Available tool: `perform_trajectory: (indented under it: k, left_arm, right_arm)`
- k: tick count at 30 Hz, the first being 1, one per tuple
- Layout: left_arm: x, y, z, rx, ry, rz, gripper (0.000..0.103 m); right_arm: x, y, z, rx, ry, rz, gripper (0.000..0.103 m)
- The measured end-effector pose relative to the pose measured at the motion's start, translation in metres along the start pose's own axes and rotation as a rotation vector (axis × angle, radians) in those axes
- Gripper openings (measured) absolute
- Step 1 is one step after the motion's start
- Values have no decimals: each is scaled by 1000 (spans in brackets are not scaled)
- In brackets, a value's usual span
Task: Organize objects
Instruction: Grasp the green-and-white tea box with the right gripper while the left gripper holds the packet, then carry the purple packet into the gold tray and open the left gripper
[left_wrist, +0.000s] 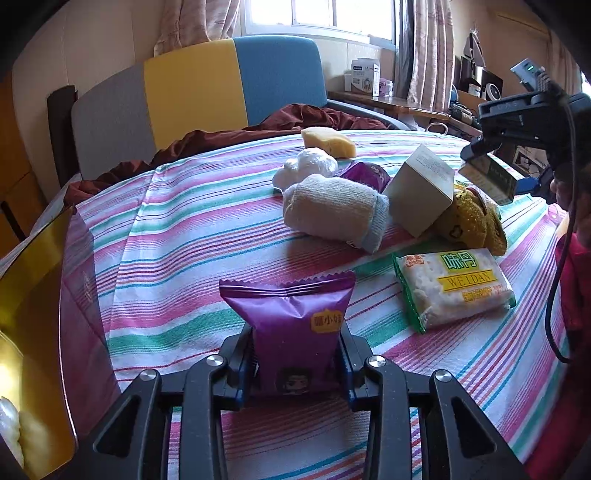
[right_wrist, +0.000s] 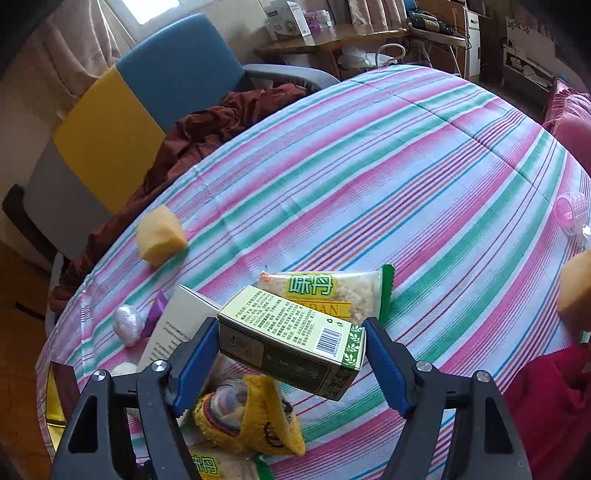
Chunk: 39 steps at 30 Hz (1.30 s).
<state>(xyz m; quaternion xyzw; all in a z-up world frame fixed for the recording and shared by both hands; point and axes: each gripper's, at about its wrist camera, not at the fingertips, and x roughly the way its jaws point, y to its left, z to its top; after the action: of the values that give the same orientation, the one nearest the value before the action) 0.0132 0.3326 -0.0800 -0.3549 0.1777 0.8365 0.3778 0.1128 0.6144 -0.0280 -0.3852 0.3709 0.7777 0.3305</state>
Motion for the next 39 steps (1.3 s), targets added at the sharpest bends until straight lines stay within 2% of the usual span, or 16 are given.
perform_trajectory:
  k: [6,11,17,24,31,39]
  left_arm:
    - [-9,6,4,-50,47,19,34]
    - [-39,10,10,-61,-5,23,34]
    - [-72,28,13,-126,-32,31,34]
    - [-101,71,6,-230,-45,103,34]
    - [-132,123,-14,-345,-57,188,34]
    - [-160,212,-42,-500,-43,264,34]
  right_arm:
    - [-10,15,-1,-63,-54,59,79]
    - [-15,23,-1,-92,-83,101,79]
    - [-18,34,-4,-146,-101,132,79]
    - [-19,41,-9,-193,-107,123,79]
    - [-19,44,-12,-213,-108,99,79]
    - [-20,46,-14,-222,-110,81,79]
